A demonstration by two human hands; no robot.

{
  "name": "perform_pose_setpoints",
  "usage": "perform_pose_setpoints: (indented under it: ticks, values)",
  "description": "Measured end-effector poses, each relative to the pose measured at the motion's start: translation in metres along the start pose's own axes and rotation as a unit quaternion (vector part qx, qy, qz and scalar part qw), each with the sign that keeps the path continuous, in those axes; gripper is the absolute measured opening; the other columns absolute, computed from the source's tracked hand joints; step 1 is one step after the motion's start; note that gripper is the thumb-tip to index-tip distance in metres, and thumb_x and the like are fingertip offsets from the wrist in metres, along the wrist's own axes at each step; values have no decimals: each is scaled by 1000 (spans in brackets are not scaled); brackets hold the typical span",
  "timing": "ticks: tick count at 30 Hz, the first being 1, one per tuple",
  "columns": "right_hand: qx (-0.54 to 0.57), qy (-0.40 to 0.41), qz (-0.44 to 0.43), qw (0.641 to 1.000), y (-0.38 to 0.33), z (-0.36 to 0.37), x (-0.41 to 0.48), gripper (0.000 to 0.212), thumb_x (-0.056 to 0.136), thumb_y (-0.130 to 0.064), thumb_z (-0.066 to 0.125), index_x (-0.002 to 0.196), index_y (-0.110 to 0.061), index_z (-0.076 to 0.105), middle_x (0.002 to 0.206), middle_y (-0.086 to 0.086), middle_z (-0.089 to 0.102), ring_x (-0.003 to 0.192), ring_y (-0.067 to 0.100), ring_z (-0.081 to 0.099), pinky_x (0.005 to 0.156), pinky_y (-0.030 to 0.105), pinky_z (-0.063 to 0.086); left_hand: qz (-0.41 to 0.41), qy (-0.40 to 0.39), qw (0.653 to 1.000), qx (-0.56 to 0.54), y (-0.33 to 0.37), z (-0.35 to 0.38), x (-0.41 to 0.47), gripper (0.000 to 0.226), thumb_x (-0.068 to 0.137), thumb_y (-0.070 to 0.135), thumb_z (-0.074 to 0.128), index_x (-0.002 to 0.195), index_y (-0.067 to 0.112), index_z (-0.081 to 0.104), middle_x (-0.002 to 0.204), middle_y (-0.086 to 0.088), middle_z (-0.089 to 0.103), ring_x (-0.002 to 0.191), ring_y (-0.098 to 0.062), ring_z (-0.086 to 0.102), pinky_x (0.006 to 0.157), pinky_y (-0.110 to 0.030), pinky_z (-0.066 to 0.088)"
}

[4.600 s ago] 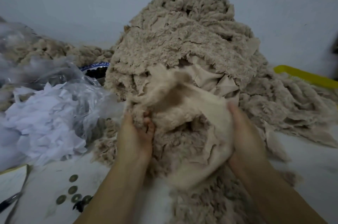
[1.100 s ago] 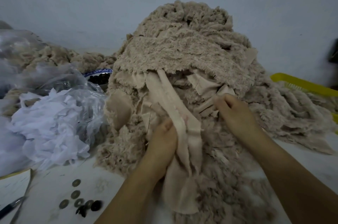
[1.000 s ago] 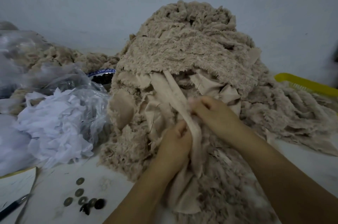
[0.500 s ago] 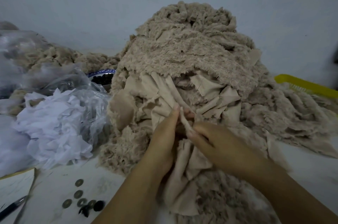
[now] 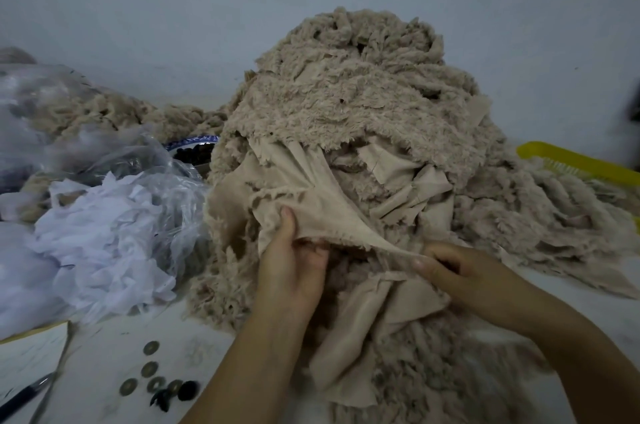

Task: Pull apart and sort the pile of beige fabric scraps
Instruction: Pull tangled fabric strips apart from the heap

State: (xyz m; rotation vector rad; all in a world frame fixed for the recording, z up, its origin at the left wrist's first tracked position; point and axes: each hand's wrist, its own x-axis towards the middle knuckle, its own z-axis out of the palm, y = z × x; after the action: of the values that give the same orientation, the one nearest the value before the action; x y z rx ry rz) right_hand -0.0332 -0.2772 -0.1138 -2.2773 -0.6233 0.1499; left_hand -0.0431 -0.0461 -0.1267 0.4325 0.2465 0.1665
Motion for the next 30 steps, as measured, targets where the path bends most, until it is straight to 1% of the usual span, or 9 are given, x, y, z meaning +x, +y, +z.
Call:
perform_pose_setpoints:
  ticks: [4, 6, 9, 12, 14, 16, 20, 26, 30]
  values:
    - [231, -54, 60, 969, -10, 7, 13, 63, 75, -87, 48, 92, -30, 72, 94, -16, 71, 89, 5, 66, 84, 26, 47, -51, -51, 997, 17, -10, -1, -5, 23, 82, 18, 67, 102, 8, 71, 87, -6, 72, 66, -12, 68, 60, -23, 59]
    - [314, -3, 100, 944, -22, 17, 28, 74, 73, -89, 44, 104, -30, 77, 111, -10, 74, 108, 8, 68, 99, 34, 48, -60, -72, 995, 34, -13, -1, -7, 17, 82, 17, 66, 91, 7, 77, 88, -7, 73, 71, -13, 70, 62, -23, 59]
    - [366, 20, 142, 919, -43, 37, 51, 62, 83, -74, 49, 105, -23, 77, 104, -8, 77, 98, 4, 71, 91, 27, 52, -70, -103, 990, 72, -18, 0, -13, 27, 91, 21, 62, 107, 4, 75, 109, -12, 74, 89, -16, 74, 70, -24, 59]
    - [409, 44, 166, 896, -54, 49, 66, 37, 96, -47, 58, 98, -16, 78, 97, 6, 78, 88, 18, 75, 76, 30, 59, -86, -125, 977, 148, -26, -3, -19, 42, 92, 31, 62, 121, 1, 70, 126, -20, 67, 113, -27, 68, 93, -38, 57]
    - [418, 126, 167, 884, -52, 52, 70, 29, 99, -37, 56, 101, -12, 72, 98, 9, 76, 90, 23, 74, 82, 37, 60, -80, -131, 975, 158, -24, -3, -20, 45, 94, 32, 61, 127, 2, 66, 129, -19, 66, 118, -29, 65, 101, -43, 51]
    - [422, 219, 157, 866, -45, 54, 71, 29, 101, -38, 53, 97, -12, 65, 97, 3, 74, 90, 20, 71, 84, 38, 57, -58, -122, 984, 114, -16, -2, -17, 42, 94, 29, 59, 127, 6, 65, 123, -12, 70, 101, -18, 71, 83, -31, 58]
    - [346, 302, 90, 884, -31, 56, 61, 38, 100, -46, 52, 66, -31, 52, 68, -9, 50, 66, 10, 48, 63, 32, 40, -40, -91, 992, 81, -10, -3, -9, 36, 91, 32, 59, 115, 7, 68, 102, -6, 73, 59, -10, 59, 49, -19, 49]
    - [359, 360, 105, 854, -4, 33, 50, 37, 100, -40, 55, 65, -31, 55, 63, -10, 52, 63, 11, 48, 60, 31, 37, -35, -29, 999, 29, -2, -7, -4, 26, 97, 30, 57, 107, 11, 71, 94, -5, 76, 67, -14, 72, 50, -23, 57]
    - [436, 403, 125, 795, 14, 8, 41, 28, 100, -42, 56, 76, -27, 53, 68, -10, 61, 58, 6, 56, 49, 25, 46, -19, -3, 1000, -15, 20, -20, 5, 35, 101, 35, 48, 69, 20, 46, 49, 8, 39, 32, -6, 26, 35, -16, 23]
